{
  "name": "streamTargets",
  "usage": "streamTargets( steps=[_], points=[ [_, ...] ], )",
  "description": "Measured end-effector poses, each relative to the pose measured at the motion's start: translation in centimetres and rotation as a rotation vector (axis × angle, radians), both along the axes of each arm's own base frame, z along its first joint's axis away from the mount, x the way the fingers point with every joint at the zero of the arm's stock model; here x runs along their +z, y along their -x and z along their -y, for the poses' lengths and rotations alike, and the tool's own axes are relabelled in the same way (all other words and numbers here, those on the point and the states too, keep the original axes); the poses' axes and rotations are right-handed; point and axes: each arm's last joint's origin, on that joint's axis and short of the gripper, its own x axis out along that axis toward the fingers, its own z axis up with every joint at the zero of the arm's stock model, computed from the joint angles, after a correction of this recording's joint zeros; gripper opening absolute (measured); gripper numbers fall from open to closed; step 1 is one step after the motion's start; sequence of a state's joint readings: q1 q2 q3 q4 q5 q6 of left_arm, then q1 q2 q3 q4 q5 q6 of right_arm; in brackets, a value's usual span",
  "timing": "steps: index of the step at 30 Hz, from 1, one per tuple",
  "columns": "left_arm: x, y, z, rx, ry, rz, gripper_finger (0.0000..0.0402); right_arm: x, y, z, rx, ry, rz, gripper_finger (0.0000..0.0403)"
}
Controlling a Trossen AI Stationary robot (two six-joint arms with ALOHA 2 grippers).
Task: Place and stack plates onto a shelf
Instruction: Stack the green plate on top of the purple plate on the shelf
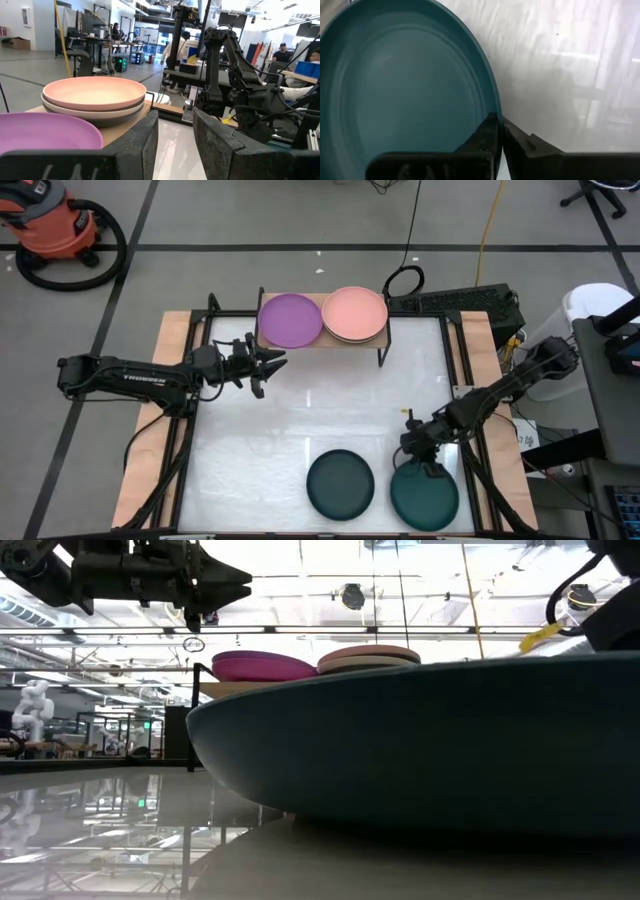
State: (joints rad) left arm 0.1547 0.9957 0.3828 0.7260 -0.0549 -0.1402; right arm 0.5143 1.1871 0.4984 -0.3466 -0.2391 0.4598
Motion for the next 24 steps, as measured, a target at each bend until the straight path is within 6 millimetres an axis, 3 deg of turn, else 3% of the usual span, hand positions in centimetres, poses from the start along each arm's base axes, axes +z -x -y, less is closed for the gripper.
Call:
streamTargets(
  steps=[8,14,19,24],
  points=[
    [0.0,0.0,0.0,0.0,0.0,0.0,0.0129,1.4,0.6,1.3,-0.047,0.004,0.043,0.0002],
    [0.0,0.0,0.0,0.001,-0.001,0.0,0.0129,3.4,0.9,3.3,-0.284,0.07,0.193,0.0001],
    [0.0,0.0,-0.1,0.032,0.002,0.0,0.0129,6.0,0.4,5.5,-0.55,0.223,0.528,0.0001],
    [0.0,0.0,-0.1,0.053,0.004,0.0,0.0129,10.1,-1.1,7.2,-0.826,0.286,0.972,0.0001]
  ],
)
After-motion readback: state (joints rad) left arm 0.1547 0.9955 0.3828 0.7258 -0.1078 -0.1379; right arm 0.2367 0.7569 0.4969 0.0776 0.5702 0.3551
